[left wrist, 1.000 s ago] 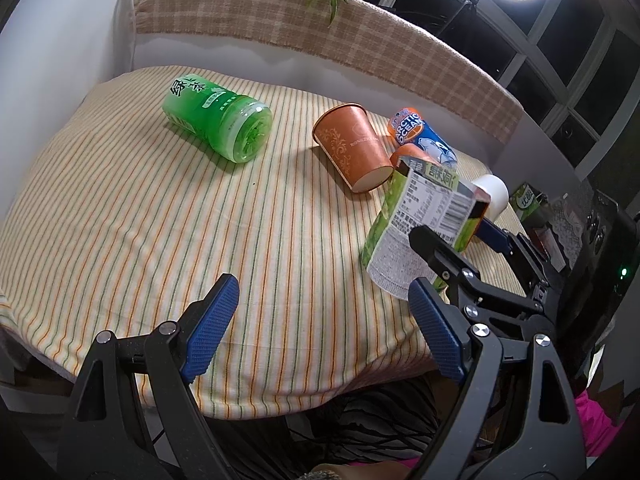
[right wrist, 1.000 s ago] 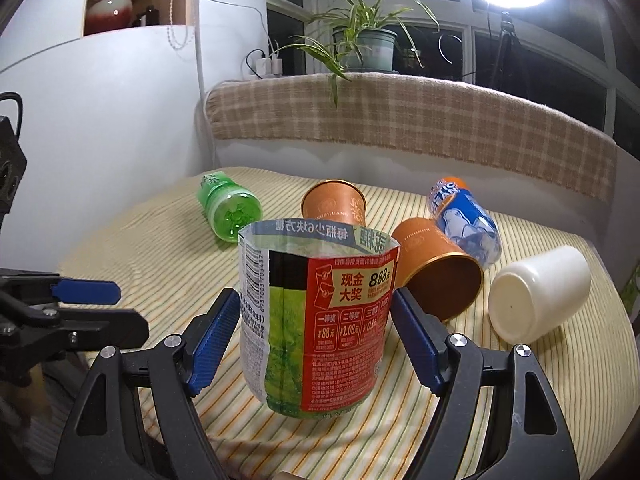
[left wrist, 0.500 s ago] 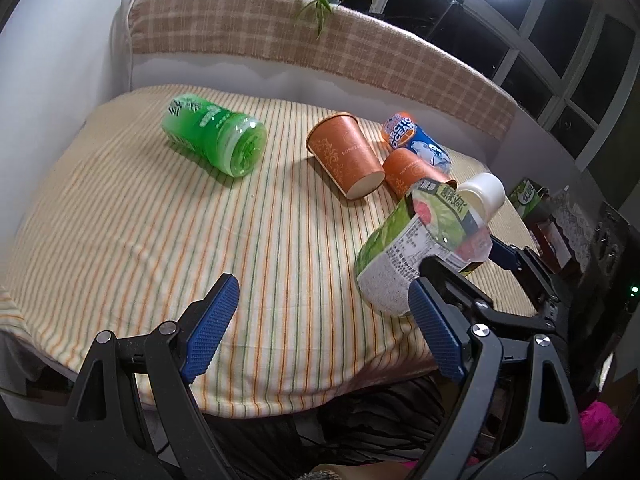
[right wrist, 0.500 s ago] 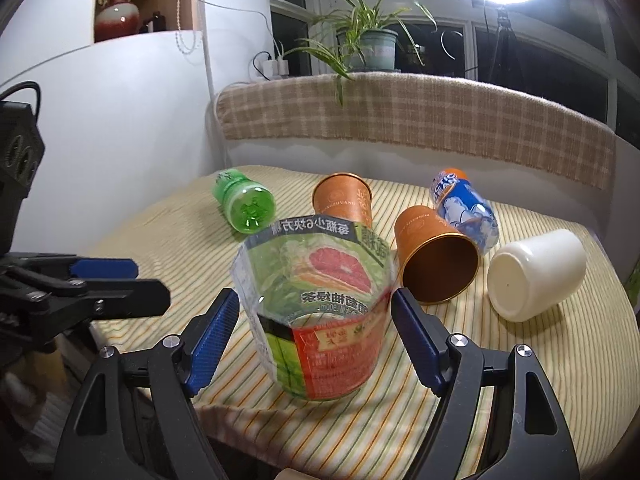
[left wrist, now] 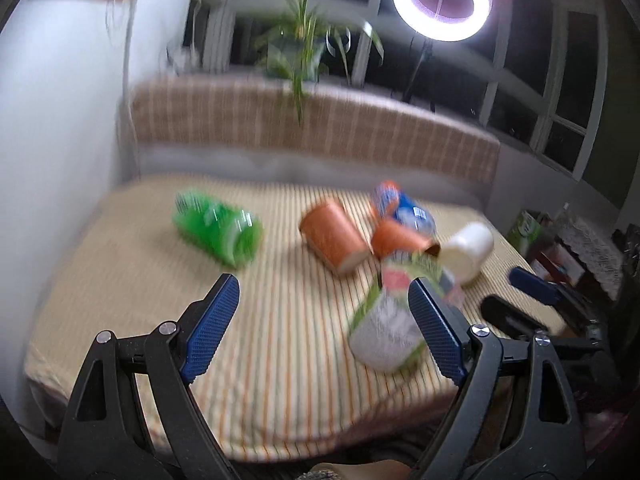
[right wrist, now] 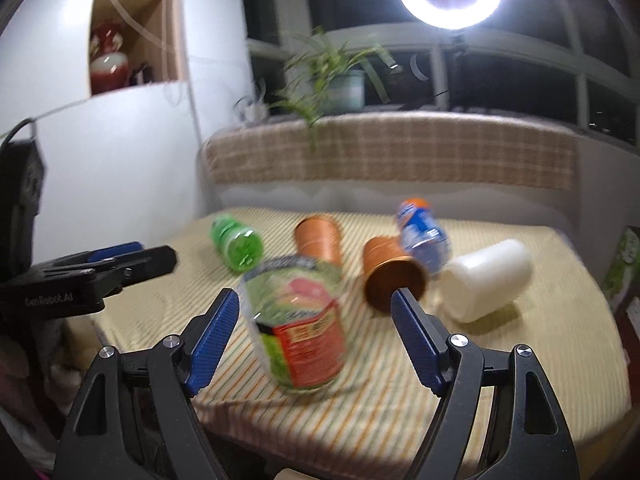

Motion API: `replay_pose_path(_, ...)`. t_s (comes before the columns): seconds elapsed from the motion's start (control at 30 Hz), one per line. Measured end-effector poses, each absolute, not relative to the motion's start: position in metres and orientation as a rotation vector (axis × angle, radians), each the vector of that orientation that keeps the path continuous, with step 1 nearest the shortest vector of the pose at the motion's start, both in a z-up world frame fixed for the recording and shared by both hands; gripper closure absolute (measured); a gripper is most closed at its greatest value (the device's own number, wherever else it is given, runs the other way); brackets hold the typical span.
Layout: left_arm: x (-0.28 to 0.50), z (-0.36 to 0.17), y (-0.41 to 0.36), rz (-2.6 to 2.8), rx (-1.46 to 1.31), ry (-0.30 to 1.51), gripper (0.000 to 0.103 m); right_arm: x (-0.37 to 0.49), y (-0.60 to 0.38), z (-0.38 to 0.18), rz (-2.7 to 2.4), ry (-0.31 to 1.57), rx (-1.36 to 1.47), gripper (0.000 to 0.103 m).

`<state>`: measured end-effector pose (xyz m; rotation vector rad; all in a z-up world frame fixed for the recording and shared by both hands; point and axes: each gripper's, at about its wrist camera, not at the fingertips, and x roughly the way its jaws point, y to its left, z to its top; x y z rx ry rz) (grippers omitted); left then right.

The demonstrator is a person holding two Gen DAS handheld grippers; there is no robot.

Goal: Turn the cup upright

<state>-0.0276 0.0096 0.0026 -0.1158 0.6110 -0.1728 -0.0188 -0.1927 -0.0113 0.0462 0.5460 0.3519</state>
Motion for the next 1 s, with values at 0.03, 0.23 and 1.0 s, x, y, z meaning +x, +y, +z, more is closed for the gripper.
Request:
replay_pose_path(0.03,-0.030,0.007,0.007,-0.159,-0.099,0.572,0.014,-0.020,-0.196,-0.008,0.326,0.532,0.052,0.022)
replay_pose_path(0.23,-0.029,0.022,0.008,-0.139,-0.116,0.475,0.001,-0.017,-0.216,0.006,0.162,0.457,0.080,0.017)
replay_pose_path(1.0,-0.027,0.029,0.006,-0.116,-0.096,0.452,0.000,-0.011,-0.223,0.008,0.078,0.435,0.069,0.013)
